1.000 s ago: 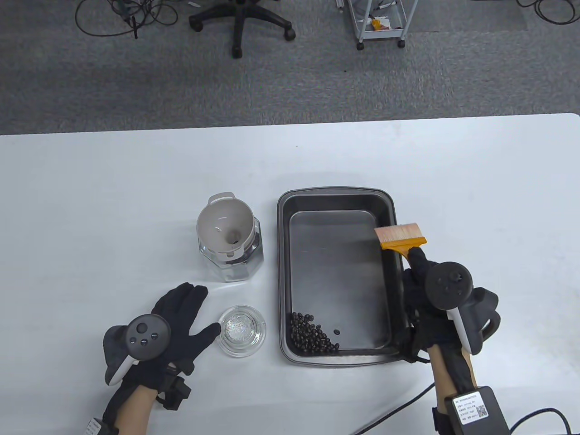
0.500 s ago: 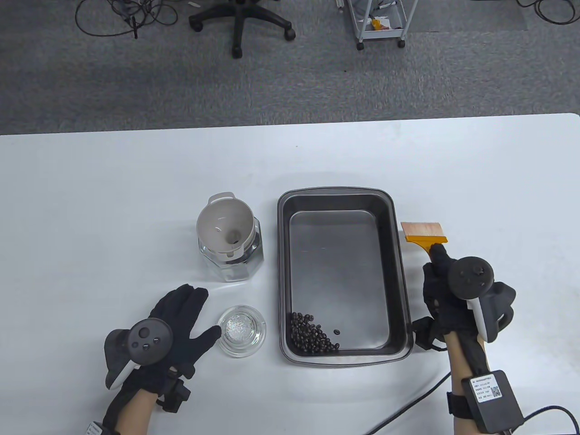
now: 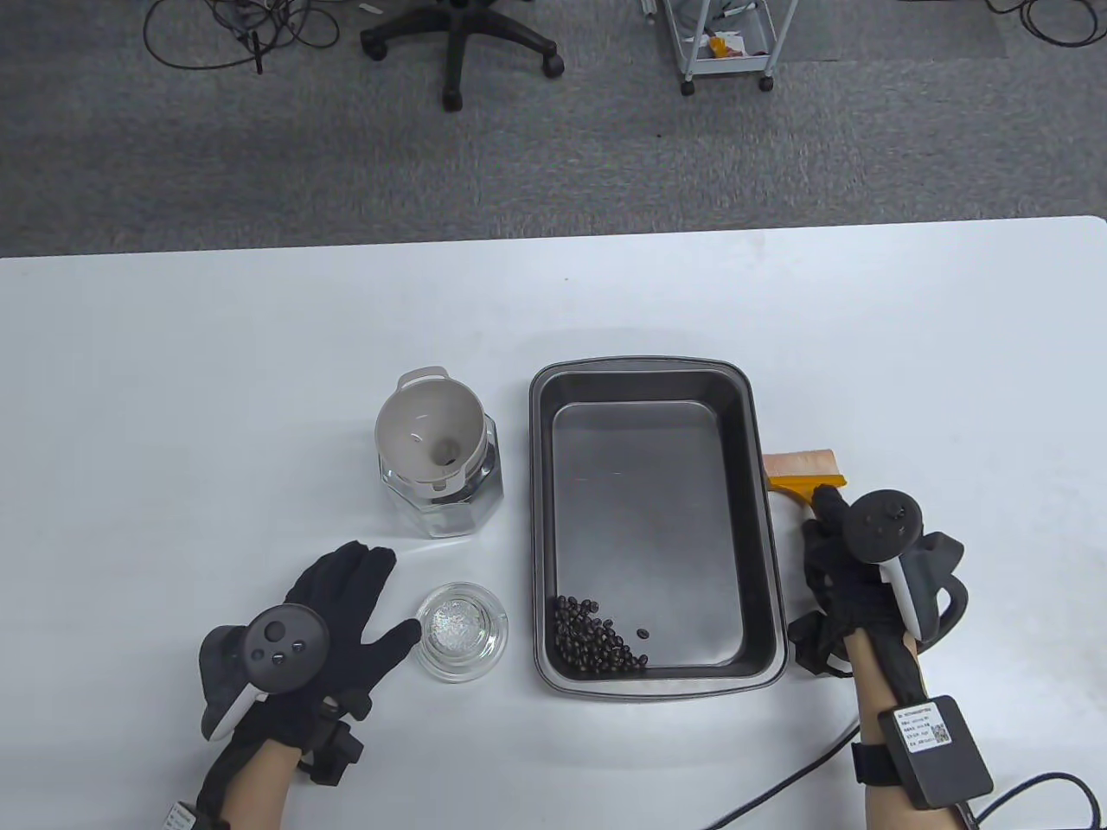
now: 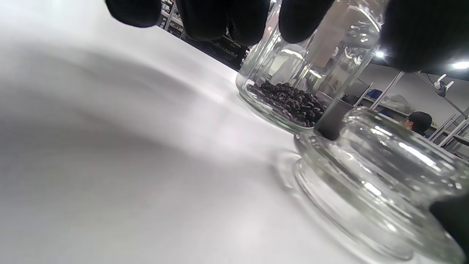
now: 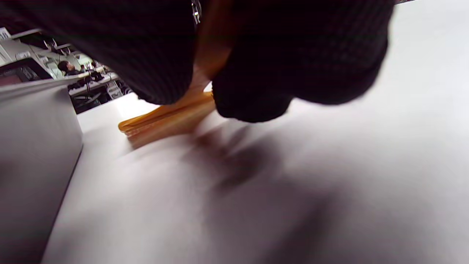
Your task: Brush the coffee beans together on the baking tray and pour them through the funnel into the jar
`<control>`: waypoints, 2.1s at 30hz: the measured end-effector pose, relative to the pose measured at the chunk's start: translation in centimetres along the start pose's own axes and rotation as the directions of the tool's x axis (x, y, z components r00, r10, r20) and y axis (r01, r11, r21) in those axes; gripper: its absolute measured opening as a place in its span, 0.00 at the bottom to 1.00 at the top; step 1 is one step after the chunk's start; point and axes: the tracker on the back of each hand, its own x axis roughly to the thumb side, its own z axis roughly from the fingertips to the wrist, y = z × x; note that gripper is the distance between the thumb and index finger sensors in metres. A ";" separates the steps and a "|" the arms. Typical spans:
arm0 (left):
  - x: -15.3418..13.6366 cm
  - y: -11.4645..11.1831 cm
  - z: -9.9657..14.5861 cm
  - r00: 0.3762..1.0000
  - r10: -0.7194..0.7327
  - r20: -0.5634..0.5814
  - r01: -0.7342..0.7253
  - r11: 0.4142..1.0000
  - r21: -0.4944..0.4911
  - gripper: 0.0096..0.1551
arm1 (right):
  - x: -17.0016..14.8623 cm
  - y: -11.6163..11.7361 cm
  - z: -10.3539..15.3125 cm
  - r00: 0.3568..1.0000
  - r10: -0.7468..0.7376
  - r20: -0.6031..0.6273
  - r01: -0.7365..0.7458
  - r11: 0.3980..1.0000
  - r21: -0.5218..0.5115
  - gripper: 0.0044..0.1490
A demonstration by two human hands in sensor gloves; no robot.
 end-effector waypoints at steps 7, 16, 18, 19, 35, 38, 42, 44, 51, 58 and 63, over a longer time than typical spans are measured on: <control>-0.1 -0.2 -0.2 1.000 -0.007 -0.010 0.007 1.000 -0.012 0.50 | 0.0 0.6 0.1 0.999 0.044 0.008 -0.044 0.996 0.077 0.35; -0.2 -0.1 0.0 1.000 -0.019 -0.019 0.018 1.000 -0.010 0.50 | 0.3 1.0 1.2 0.989 0.143 0.045 -0.147 0.982 0.121 0.38; -0.3 0.0 0.1 1.000 -0.021 -0.023 0.021 1.000 -0.006 0.51 | 0.2 1.0 1.3 0.988 0.145 0.047 -0.150 0.981 0.123 0.38; -0.3 0.0 0.2 0.999 -0.020 -0.025 0.020 1.000 -0.004 0.51 | 0.2 1.1 1.4 0.988 0.144 0.048 -0.149 0.981 0.127 0.39; -0.5 0.3 0.1 1.000 -0.001 -0.027 0.002 1.000 0.011 0.51 | 0.4 -0.5 2.4 0.993 0.066 0.095 -0.074 0.994 0.079 0.34; -0.5 0.2 0.0 1.000 -0.001 -0.030 0.002 1.000 0.008 0.51 | 0.5 -1.6 2.9 0.993 0.028 0.112 -0.030 0.999 0.024 0.35; -0.5 0.3 0.0 0.999 -0.001 -0.033 0.001 1.000 0.004 0.51 | 0.8 -2.4 3.5 0.988 -0.025 0.150 0.027 1.000 -0.008 0.39; -0.5 0.3 -0.1 0.999 -0.001 -0.034 0.001 1.000 0.003 0.51 | 1.0 -2.5 3.7 0.984 -0.041 0.172 0.043 0.999 -0.008 0.41; -0.5 0.3 -0.2 0.999 0.001 -0.037 -0.001 1.000 0.000 0.51 | 1.4 -1.5 3.6 0.972 -0.093 0.214 0.073 0.992 0.101 0.57; -0.4 0.3 -0.3 0.999 -0.004 -0.039 0.004 1.000 -0.005 0.51 | 1.4 0.2 3.1 0.965 -0.205 0.165 0.156 0.951 0.269 0.58; -0.4 0.3 -0.3 0.999 -0.006 -0.041 0.006 1.000 -0.003 0.51 | 1.6 0.9 2.9 0.970 -0.187 0.154 0.138 0.948 0.287 0.49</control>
